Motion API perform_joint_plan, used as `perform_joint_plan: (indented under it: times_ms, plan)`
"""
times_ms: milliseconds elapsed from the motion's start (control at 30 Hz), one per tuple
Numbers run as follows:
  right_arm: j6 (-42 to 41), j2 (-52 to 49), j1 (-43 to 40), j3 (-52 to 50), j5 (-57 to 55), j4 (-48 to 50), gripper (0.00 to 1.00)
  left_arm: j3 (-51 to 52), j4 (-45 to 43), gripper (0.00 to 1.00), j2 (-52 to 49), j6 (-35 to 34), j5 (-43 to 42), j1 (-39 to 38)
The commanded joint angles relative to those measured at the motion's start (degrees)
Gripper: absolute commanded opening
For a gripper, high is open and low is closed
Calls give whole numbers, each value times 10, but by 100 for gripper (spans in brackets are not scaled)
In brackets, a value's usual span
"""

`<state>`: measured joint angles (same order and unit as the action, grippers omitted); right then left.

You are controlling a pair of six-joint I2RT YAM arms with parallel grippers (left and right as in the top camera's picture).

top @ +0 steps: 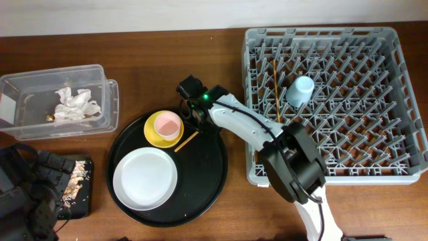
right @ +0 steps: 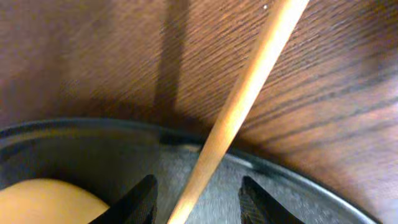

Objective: Sort waste into correct bins and load items into the dishwasher rack
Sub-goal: 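Carry the second chopstick into the rack and release it upright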

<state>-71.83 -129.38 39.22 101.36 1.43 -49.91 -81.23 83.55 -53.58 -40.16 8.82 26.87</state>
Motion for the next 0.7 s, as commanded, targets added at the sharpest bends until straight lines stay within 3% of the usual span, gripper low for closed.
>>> perform_joint_plan:
  times_ms: [0, 33, 133, 233, 333, 467, 567, 667]
  plan:
    - [-22, -21, 6, 1, -7, -1, 43, -5, 0, 99, 1, -3, 0, 3]
    - [-22, -22, 6, 1, -6, 0, 41, -5, 0, 100, 1, -3, 0, 3]
    - [-22, -22, 7, 1, 32, -2, 9, -5, 0, 100, 1, -3, 0, 3]
    - [-21, -21, 4, 3, 74, -1, 6, -5, 0, 99, 1, -3, 0, 3]
    - [39, 3, -20, 20, 87, -9, 4, -5, 0, 99, 1, -3, 0, 3]
    - [242, 85, -110, 46, 165, -13, 4, -5, 0, 99, 1, -3, 0, 3]
    - [474, 155, -200, 62, 280, -16, 4, -5, 0, 99, 1, -3, 0, 3]
    - [596, 191, -289, 62, 245, -57, 4, -5, 0, 100, 1, -3, 0, 3]
